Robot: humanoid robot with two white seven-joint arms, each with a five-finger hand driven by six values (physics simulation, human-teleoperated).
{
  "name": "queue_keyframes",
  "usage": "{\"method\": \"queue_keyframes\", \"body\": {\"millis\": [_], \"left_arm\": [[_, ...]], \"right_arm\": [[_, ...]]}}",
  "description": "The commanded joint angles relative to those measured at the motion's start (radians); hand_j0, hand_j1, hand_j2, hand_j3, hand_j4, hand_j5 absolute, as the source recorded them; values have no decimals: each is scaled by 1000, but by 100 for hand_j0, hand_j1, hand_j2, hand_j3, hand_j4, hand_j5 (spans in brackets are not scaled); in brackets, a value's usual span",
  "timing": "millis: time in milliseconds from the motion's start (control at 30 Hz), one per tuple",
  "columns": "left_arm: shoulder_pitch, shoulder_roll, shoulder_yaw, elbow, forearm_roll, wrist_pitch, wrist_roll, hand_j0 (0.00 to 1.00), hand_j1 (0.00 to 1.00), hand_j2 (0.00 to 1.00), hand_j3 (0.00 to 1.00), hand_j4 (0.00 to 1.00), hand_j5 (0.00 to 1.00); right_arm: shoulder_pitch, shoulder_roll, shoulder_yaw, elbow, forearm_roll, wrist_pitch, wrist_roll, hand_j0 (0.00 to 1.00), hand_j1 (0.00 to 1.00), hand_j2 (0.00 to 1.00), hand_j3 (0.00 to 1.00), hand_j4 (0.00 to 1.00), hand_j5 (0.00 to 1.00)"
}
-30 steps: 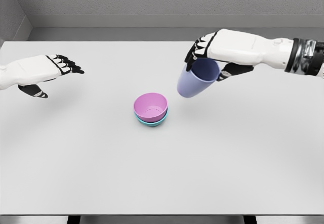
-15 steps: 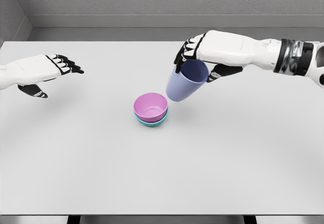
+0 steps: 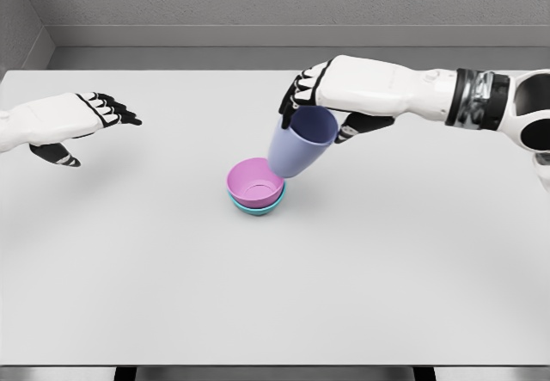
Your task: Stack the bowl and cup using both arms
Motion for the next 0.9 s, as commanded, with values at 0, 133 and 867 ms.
{"method": "queue_keyframes", "body": {"millis": [0,133,867], "left_arm": [[0,2,1,0,5,2,0,100,100,100,100,100,100],[0,2,1,0,5,2,0,100,100,100,100,100,100],[0,2,1,0,5,2,0,100,100,100,100,100,100]], "right_arm": [[0,7,0,0,-2,3,-1,57,57,57,57,57,57],[-6,12,1,0,-2,3,-1,57,57,57,57,57,57],[-20,116,23,48,59,4,-1,58,58,58,58,58,58]]}}
